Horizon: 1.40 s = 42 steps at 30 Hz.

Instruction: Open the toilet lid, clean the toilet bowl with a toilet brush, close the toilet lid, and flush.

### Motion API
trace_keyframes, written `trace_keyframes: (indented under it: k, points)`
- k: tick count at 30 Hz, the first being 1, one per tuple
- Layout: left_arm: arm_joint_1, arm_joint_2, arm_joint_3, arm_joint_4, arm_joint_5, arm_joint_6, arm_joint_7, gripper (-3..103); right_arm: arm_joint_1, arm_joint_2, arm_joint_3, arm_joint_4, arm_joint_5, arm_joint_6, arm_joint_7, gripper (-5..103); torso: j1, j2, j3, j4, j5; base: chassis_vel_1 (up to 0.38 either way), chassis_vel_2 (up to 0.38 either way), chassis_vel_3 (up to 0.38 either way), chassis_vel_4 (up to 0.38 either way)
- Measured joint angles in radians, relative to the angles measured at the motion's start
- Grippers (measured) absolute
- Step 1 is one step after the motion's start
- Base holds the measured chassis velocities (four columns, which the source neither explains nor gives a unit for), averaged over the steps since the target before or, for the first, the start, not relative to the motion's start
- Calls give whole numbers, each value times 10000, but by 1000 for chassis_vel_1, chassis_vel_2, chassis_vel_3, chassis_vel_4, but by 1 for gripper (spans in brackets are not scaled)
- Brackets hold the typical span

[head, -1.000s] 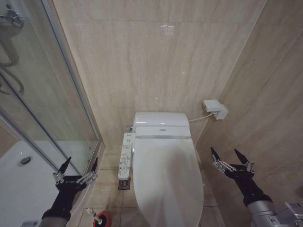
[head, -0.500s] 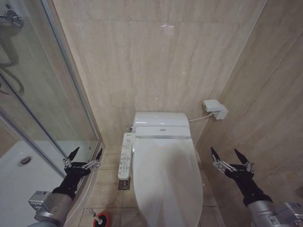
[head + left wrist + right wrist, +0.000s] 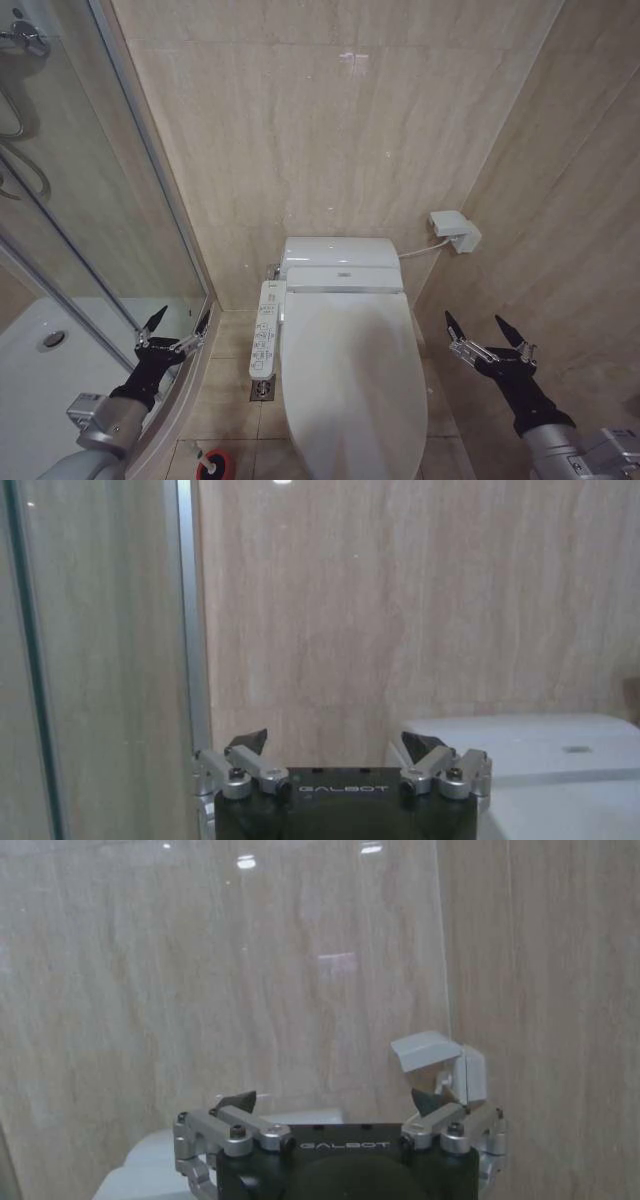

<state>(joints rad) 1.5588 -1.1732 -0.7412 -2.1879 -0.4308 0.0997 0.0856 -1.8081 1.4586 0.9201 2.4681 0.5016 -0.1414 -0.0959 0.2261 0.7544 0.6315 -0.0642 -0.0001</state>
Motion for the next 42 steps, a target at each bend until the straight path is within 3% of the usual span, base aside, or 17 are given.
trace_keyframes:
  k: [1,2,9,10,15,16,23,24,38,39,42]
  points:
    - [-228,127,78,272,-143,-98,5,103,0,0,0,0,0,0,-1,100,0,0,0,1,-1,0,0,0,0]
    - [-442,249,163,521,-287,-160,5,92,0,0,0,0,0,0,0,100,0,0,0,0,0,0,0,0,0]
    - [-1222,859,761,1474,-547,-331,103,92,0,0,0,0,0,0,0,100,0,0,0,2,-1,0,0,0,0]
    - [-1435,1016,934,1726,-581,-405,131,82,0,0,0,0,0,0,-2,100,0,0,0,3,-1,0,0,0,0]
    - [-2354,1610,1740,2812,-711,-774,151,82,0,0,1,0,0,0,1,100,0,0,1,0,-1,0,0,0,0]
    - [-2622,1742,1955,3116,-751,-827,150,76,0,0,-1,0,0,0,-4,100,1,0,0,0,2,0,0,0,0]
    - [-3973,2218,2914,4395,-964,-1021,173,76,0,1,0,0,0,0,0,100,1,0,0,2,0,0,0,0,0]
    - [-4246,2295,3103,4605,-1016,-1051,188,72,0,0,0,0,0,0,0,100,1,-1,0,1,0,0,0,0,0]
    - [-6514,2725,4903,6460,-1261,-1654,418,71,0,0,0,-1,0,0,0,100,1,0,0,3,2,0,0,0,0]
    - [-6732,2729,5139,6678,-1263,-1752,491,61,0,0,0,0,0,0,0,100,1,0,1,1,2,0,0,0,0]
    - [-7289,2722,5773,7287,-1262,-2015,679,61,0,0,0,0,0,0,-1,100,0,0,0,2,2,0,0,0,0]
